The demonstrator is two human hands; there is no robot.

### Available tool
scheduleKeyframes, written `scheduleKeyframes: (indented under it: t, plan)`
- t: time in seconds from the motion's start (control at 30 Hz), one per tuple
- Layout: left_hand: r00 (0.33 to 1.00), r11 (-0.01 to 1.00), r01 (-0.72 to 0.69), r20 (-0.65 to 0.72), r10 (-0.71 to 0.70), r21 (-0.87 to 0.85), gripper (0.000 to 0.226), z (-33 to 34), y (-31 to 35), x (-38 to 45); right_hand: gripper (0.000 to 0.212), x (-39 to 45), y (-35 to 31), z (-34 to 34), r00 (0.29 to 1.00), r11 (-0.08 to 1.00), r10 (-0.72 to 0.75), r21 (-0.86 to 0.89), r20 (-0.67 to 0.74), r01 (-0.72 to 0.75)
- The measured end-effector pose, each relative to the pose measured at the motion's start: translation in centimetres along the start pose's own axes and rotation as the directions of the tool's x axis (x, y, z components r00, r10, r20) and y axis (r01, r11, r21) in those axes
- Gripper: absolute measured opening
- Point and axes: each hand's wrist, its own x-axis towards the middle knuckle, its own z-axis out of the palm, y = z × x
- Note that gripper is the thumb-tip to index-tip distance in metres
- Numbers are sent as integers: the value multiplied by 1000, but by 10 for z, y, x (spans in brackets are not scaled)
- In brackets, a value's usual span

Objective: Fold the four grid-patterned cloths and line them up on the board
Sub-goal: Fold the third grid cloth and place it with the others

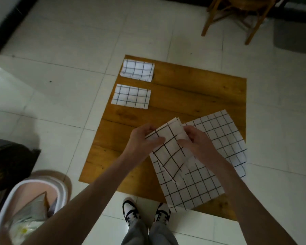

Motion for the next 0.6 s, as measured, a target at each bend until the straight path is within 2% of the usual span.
scheduleKeyframes:
  t: [0.07,0.23,0.3,0.4,0.5,0.57,0.6]
  plan:
    - [1000,996,-6,-19,4,-91,16,-10,32,-18,20,-19,-34,-7,1000,999,-28,-16,9,28]
    - [996,949,81,-18,-91,-305,27,-22,87,-68,18,-75,-97,-10,988,986,-95,125,-121,110]
    - [996,952,86,-4,-91,-295,23,-22,98,-90,19,-98,-115,-6,973,972,-116,178,-198,152]
    - [998,970,41,-36,-51,-241,17,-15,111,-122,19,-125,-134,3,951,971,-148,141,-270,191]
    - [992,982,-13,-127,-11,-189,10,-12,121,-142,14,-143,-144,10,946,973,-194,73,-261,220]
    - [981,988,-50,-193,21,-147,18,-15,124,-150,6,-151,-147,14,949,975,-202,42,-240,218]
    - [978,988,-71,-204,41,-140,22,-18,126,-153,16,-153,-146,16,949,976,-203,35,-240,217]
